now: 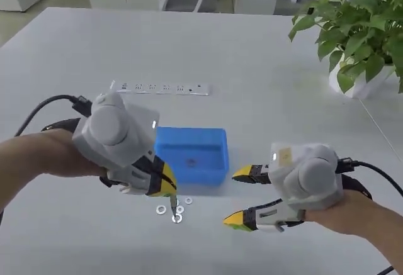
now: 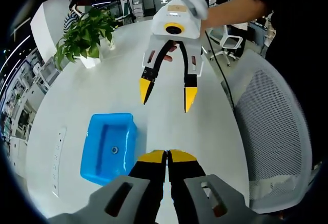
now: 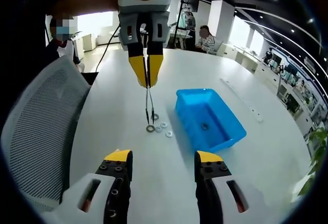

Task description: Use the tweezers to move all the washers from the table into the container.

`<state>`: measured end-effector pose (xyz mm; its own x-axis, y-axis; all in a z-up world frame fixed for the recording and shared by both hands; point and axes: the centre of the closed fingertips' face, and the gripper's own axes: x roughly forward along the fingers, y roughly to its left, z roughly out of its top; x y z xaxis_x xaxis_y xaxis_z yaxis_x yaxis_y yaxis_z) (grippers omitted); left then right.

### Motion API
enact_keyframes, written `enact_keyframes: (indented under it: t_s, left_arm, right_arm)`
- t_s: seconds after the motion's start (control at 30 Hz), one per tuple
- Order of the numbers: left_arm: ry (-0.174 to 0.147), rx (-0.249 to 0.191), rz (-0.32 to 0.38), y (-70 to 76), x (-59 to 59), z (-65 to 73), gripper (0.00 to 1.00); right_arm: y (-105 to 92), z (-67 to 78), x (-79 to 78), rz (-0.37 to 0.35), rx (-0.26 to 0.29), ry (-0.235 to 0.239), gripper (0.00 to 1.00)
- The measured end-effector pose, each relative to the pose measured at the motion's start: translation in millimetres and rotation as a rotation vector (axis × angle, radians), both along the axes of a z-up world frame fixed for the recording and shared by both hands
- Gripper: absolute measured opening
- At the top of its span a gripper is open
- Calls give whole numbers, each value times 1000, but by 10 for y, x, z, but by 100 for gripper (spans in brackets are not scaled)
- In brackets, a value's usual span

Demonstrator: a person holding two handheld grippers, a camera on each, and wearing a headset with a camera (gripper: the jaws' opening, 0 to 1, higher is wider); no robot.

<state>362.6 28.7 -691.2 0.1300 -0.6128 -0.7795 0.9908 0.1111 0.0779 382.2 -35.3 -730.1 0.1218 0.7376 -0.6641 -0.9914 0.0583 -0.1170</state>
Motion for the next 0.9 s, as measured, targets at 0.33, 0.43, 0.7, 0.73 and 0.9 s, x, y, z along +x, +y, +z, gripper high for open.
enact_keyframes:
  t_s: [0.33,0.43,0.7,0.73,0.9]
  left_arm:
    - [9,-9,3,-24,-36,-36,5]
    - [16,-11,3,-26,-41,-57,5]
    - [27,-26,9,-26,-37,-75,5]
    - [28,-26,10,-20,-36,-74,5]
    - [30,-44,15,-29,-27,-37,5]
  right_arm:
    - [-26,-36,-23,-9,-5,10,50]
    - [-27,-46,-31,-11,-7,13,50]
    - [-16,-88,-65,-5,-13,21,50]
    - [-13,-89,-65,-5,-13,21,50]
    - [-1,-97,-63,-1,-16,20,50]
